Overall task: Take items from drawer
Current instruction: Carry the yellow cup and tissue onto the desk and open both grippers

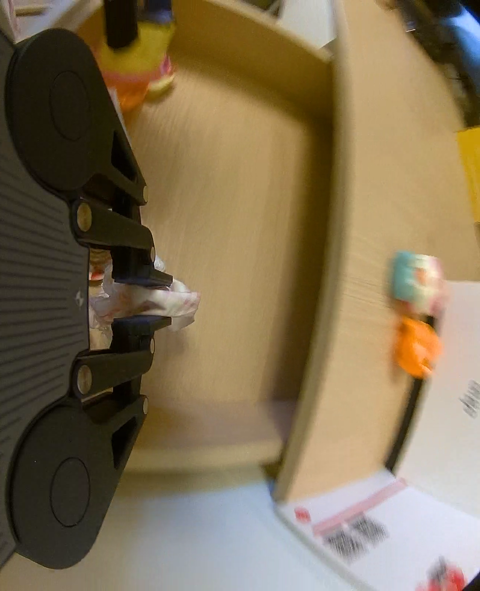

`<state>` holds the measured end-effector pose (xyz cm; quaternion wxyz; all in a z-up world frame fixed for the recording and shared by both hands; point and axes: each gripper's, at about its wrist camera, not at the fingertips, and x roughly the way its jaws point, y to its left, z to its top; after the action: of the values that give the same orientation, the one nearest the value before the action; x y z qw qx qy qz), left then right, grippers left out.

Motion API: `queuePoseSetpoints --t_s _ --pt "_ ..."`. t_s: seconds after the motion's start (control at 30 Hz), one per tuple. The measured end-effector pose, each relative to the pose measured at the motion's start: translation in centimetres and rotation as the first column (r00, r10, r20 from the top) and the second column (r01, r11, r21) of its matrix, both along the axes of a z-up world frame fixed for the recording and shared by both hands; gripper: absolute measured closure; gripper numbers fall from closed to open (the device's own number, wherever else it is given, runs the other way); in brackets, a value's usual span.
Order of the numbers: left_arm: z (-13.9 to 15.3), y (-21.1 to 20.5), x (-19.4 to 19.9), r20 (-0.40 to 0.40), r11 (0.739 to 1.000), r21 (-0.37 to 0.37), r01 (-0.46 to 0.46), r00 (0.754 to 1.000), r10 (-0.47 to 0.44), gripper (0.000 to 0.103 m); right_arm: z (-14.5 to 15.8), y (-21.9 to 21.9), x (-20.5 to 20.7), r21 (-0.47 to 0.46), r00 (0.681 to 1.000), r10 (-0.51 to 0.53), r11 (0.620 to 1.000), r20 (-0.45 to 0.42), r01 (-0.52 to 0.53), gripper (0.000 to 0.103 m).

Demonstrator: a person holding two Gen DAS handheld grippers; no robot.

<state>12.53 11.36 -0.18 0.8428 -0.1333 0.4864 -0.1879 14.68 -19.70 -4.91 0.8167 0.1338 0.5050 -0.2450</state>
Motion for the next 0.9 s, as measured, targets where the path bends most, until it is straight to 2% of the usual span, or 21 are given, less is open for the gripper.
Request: queuePoseSetpoints --t_s 0.1,0.27,0.37,0.43,0.57,0.67,0.77,0.9 --pt "2.6 0.1 1.4 0.096 1.0 -0.013 -0.007 0.995 0.008 0.055 4.1 -0.1 -1.5 -0.049 0.995 -0.043 0.998 0.091 0.047 0.088" --pt "7.0 -1.5 6.4 0.271 1.0 -0.01 0.002 0.963 0.001 0.055 11.4 -0.8 -3.5 -0.149 0.956 -0.104 0.978 0.274 0.149 0.088" --pt "8.1 -3.1 10.4 0.355 1.0 0.013 0.003 0.935 -0.008 0.055 15.0 -1.8 -3.4 -0.184 0.921 -0.12 0.962 0.372 0.2 0.088" --pt "7.7 -4.4 13.0 0.393 1.0 0.027 -0.004 0.92 -0.007 0.055 16.5 -3.2 -2.3 -0.205 0.904 -0.124 0.953 0.409 0.223 0.088" --pt "5.4 -6.3 17.2 0.4 0.998 0.059 0.006 0.916 -0.029 0.055 16.3 -5.3 -0.2 -0.232 0.903 -0.135 0.941 0.409 0.246 0.088" --pt "2.6 -6.7 18.9 0.373 0.994 0.11 -0.014 0.927 -0.028 0.057 14.0 -7.1 1.1 -0.201 0.912 -0.171 0.945 0.374 0.259 0.088" --pt "0.5 -6.6 19.8 0.335 0.988 0.148 -0.044 0.942 -0.008 0.049 10.8 -8.2 1.5 -0.157 0.919 -0.201 0.951 0.338 0.266 0.088" --pt "0.3 -5.1 19.9 0.342 0.988 0.142 -0.061 0.94 0.009 0.051 8.1 -9.8 2.3 -0.105 0.925 -0.231 0.956 0.302 0.273 0.088"
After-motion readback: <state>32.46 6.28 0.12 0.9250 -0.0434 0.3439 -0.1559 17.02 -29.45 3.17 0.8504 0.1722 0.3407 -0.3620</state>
